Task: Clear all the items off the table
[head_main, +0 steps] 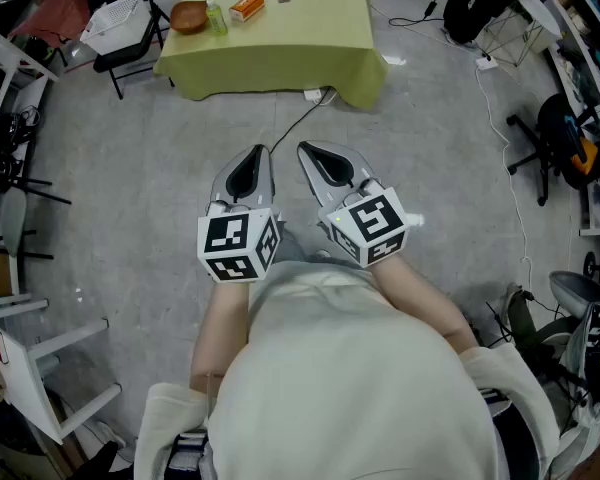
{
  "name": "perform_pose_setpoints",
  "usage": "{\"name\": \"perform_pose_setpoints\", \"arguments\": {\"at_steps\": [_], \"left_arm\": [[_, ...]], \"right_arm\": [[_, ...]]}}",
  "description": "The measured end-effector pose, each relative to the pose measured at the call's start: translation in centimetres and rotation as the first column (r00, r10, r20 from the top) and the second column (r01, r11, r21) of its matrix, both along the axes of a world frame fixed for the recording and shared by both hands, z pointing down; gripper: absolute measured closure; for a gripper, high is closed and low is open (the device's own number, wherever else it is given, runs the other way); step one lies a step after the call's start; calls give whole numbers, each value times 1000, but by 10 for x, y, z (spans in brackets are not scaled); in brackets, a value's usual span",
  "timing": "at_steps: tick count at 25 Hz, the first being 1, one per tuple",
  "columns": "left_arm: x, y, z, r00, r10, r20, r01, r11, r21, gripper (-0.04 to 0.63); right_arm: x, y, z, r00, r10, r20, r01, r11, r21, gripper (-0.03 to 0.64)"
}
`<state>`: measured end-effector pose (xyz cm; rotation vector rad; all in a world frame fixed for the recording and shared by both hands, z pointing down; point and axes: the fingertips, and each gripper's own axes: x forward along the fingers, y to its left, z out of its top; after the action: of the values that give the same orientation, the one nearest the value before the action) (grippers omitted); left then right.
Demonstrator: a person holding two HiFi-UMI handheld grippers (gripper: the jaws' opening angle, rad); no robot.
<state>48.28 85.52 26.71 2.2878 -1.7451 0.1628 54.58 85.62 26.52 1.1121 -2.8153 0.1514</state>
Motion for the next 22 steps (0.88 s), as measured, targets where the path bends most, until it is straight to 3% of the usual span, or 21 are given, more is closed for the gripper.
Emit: {"name": "perform_pose_setpoints", "arguments": {"at_steps": [11, 22], "left_arm": [[-13, -7, -1, 1000, -13, 4, 13, 1000, 3, 585], [-44, -47, 0, 999, -36, -3, 36, 999, -11, 585]], "right_arm": [[-12, -6, 0, 1000, -24, 17, 24, 1000, -18, 623], [-42, -45, -2, 999, -35, 30, 37, 999, -35, 623]]}}
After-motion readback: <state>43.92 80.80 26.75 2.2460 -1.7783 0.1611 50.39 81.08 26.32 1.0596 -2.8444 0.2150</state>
